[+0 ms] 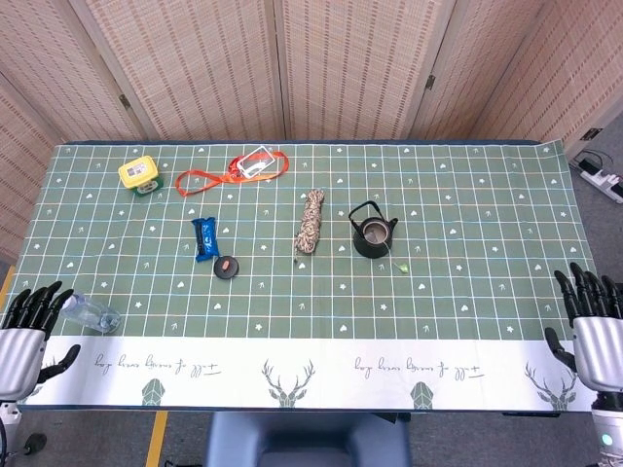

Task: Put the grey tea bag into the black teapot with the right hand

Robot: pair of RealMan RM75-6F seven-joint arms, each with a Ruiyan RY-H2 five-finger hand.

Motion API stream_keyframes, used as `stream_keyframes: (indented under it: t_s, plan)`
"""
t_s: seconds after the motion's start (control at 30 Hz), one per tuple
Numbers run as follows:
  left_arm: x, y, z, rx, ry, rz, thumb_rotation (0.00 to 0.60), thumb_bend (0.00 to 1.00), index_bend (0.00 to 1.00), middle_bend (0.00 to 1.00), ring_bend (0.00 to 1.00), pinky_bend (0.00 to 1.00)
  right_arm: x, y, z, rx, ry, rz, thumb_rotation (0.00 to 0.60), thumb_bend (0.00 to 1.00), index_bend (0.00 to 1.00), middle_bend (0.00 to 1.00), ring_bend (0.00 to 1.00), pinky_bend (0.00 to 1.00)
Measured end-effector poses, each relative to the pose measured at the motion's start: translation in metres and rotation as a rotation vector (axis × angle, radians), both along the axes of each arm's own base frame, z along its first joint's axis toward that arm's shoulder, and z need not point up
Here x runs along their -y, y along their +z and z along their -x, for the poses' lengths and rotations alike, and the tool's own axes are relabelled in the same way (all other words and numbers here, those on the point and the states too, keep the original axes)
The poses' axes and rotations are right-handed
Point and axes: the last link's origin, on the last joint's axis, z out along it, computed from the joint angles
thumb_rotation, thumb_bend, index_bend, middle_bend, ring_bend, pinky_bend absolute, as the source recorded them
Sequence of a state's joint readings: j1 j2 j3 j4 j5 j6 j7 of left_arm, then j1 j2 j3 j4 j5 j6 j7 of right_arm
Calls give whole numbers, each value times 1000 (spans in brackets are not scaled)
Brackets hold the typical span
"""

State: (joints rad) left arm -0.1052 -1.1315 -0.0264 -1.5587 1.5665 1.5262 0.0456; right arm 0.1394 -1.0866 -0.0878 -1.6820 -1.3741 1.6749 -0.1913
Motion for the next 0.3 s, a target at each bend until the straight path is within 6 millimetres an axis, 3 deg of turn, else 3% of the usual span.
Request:
stream_keyframes:
  t_s: [0.3]
  plan:
    - [2,-1,-2,-7,-8,-8,600,268,58,0,50,52,-4,4,22,66,-36,-31,600,371,0,0,0,0]
